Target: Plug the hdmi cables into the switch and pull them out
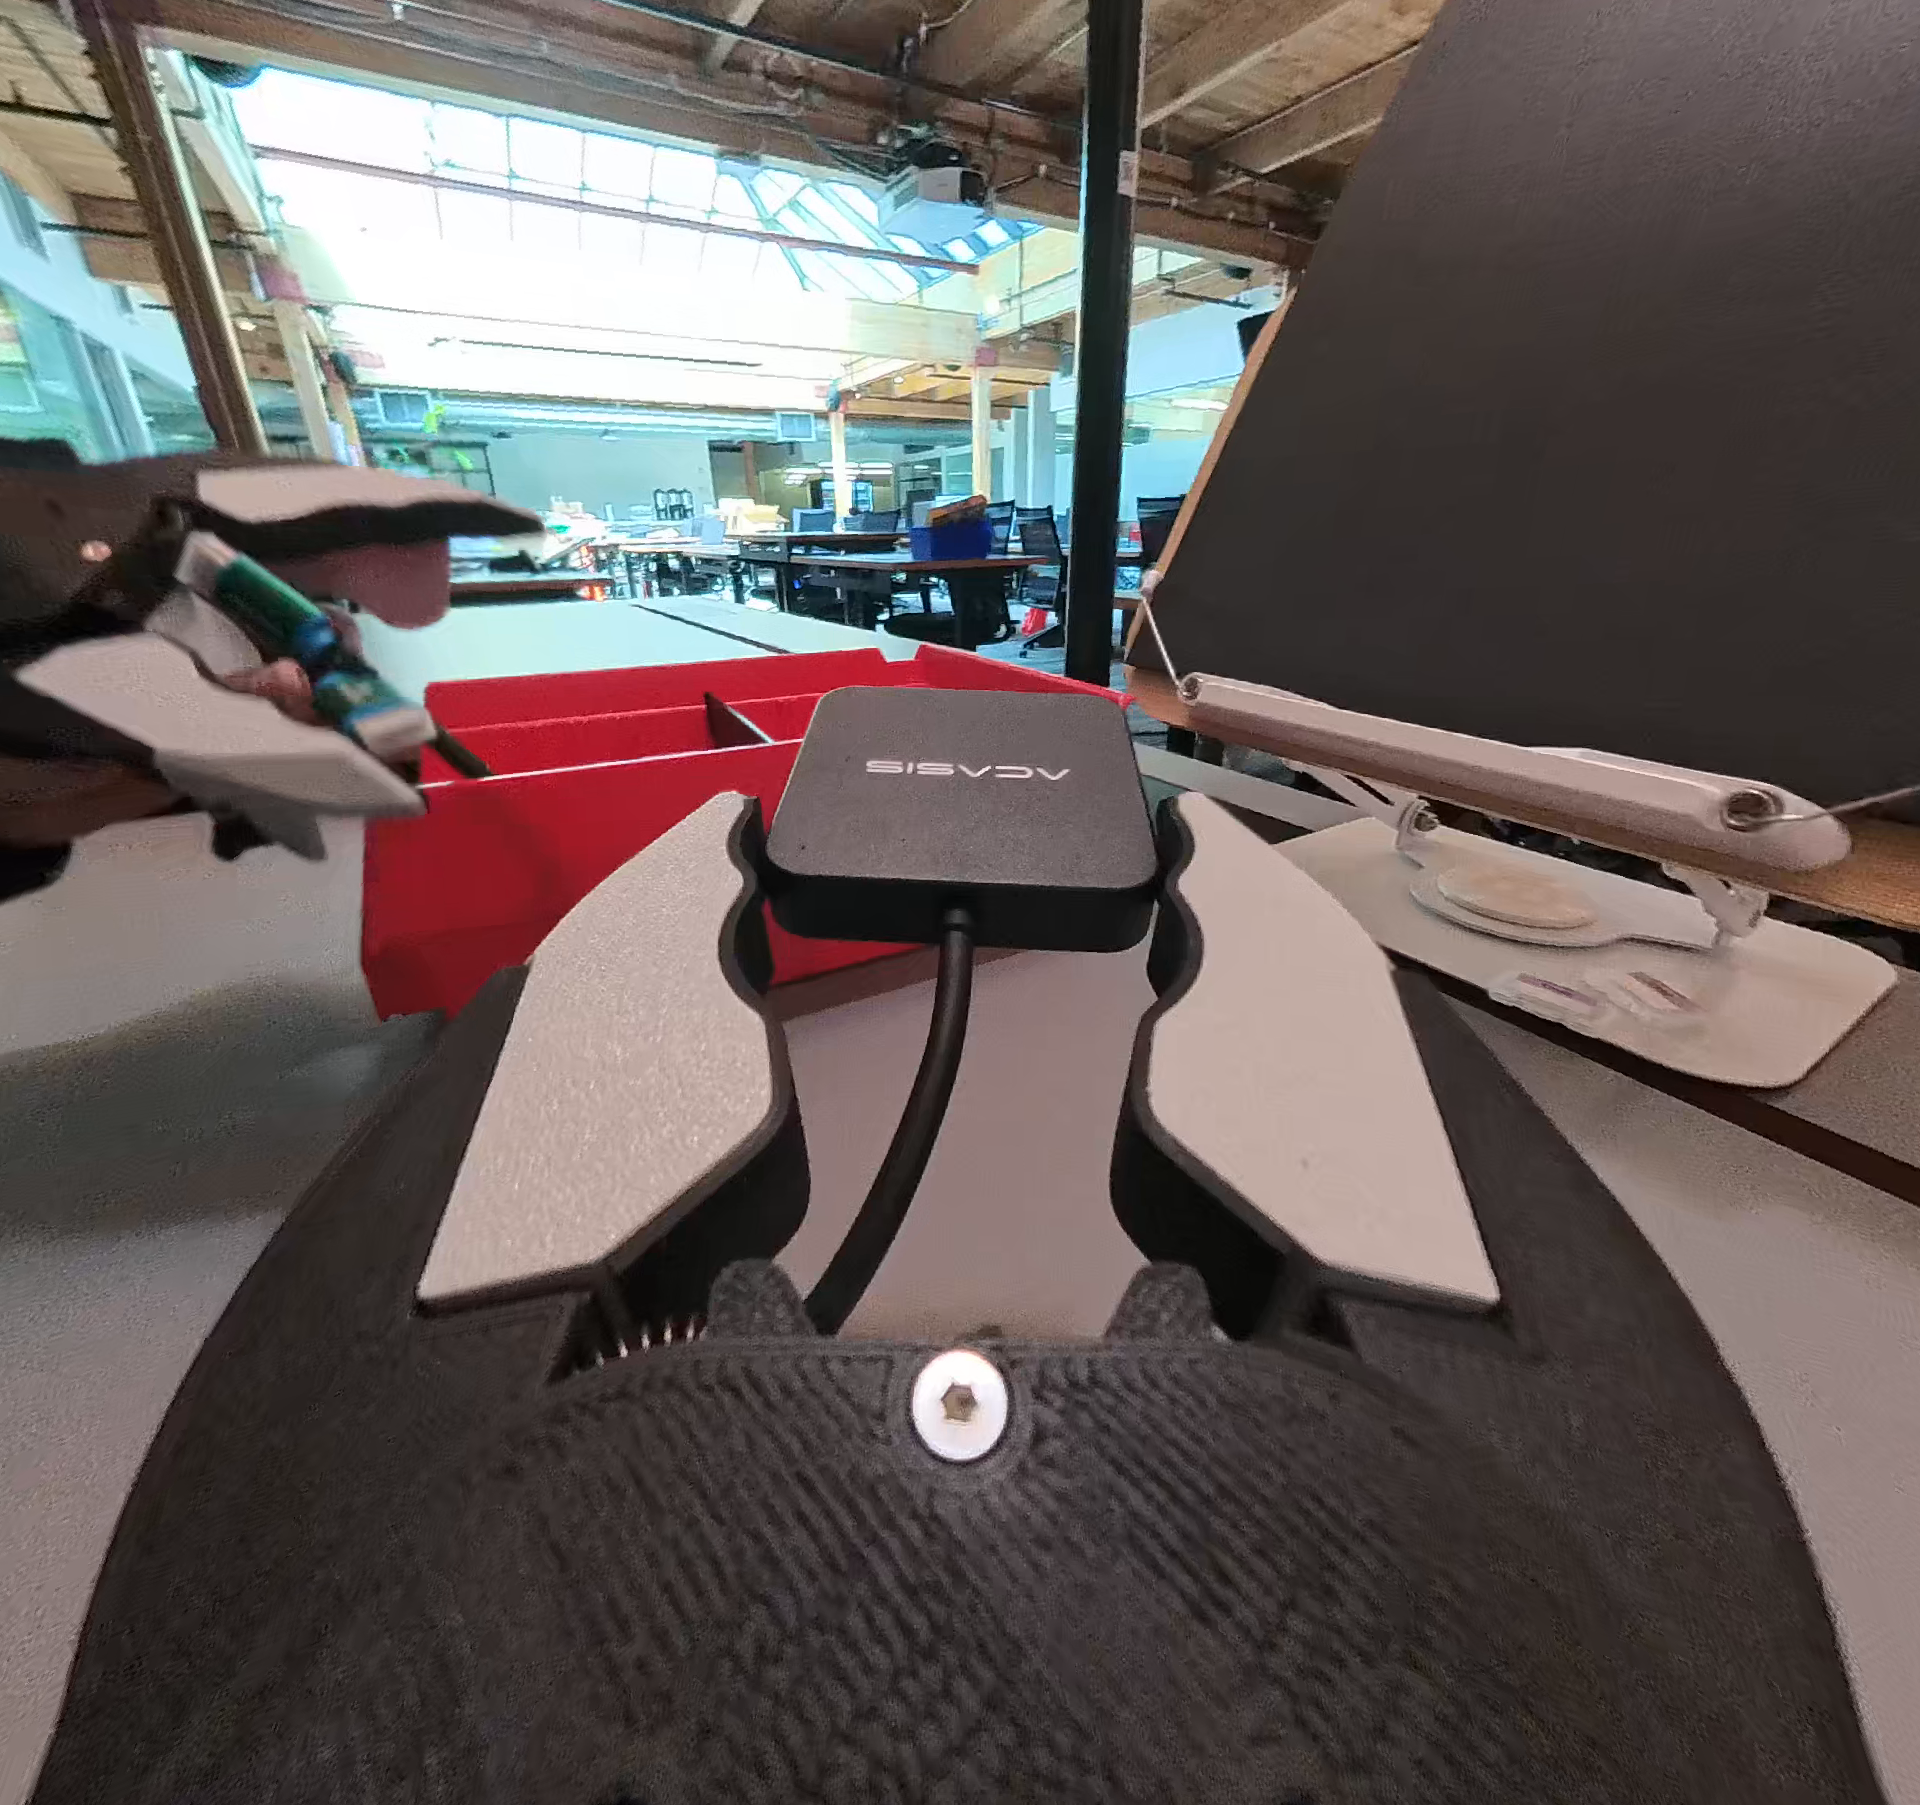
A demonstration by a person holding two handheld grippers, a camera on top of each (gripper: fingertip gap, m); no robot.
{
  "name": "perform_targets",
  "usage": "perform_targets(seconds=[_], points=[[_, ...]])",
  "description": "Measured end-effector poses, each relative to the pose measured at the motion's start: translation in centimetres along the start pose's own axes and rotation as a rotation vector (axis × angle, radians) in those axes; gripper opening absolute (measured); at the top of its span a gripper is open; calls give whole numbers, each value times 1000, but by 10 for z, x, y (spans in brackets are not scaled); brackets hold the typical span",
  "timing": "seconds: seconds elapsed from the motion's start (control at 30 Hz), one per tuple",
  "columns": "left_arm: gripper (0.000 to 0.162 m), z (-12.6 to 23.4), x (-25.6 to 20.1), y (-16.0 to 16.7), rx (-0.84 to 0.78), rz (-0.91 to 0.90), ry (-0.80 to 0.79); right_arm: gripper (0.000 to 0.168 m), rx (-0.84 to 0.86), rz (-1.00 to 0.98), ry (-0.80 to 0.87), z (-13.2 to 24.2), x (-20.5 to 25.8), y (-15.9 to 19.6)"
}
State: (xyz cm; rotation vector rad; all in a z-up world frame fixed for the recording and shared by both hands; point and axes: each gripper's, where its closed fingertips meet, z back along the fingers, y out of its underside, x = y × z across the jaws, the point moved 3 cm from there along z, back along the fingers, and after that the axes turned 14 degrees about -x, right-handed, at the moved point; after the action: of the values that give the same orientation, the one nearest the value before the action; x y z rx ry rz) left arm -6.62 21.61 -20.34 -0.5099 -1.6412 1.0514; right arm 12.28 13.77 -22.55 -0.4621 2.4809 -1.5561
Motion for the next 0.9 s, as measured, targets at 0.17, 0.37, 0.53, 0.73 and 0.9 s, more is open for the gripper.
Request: perform_targets(seconds=[0.17,0.37,0.53,0.73,0.9], points=[[127,19,11,-31,-95,227,-57,72,-3,25,-10,0,3,0],[120,45,3,-50,-38,671,94,72,-16,-6,-12,1,1,-2],[120,64,-11,-61,-28,771,64,72,-19,-8,-21,1,2,-2],[128,70,-61,-82,-96,1004,276,72,16,17,-42,0,7,1],[122,59,-71,-57,-81,1268,222,72,78,62,-78,-1,18,4]])
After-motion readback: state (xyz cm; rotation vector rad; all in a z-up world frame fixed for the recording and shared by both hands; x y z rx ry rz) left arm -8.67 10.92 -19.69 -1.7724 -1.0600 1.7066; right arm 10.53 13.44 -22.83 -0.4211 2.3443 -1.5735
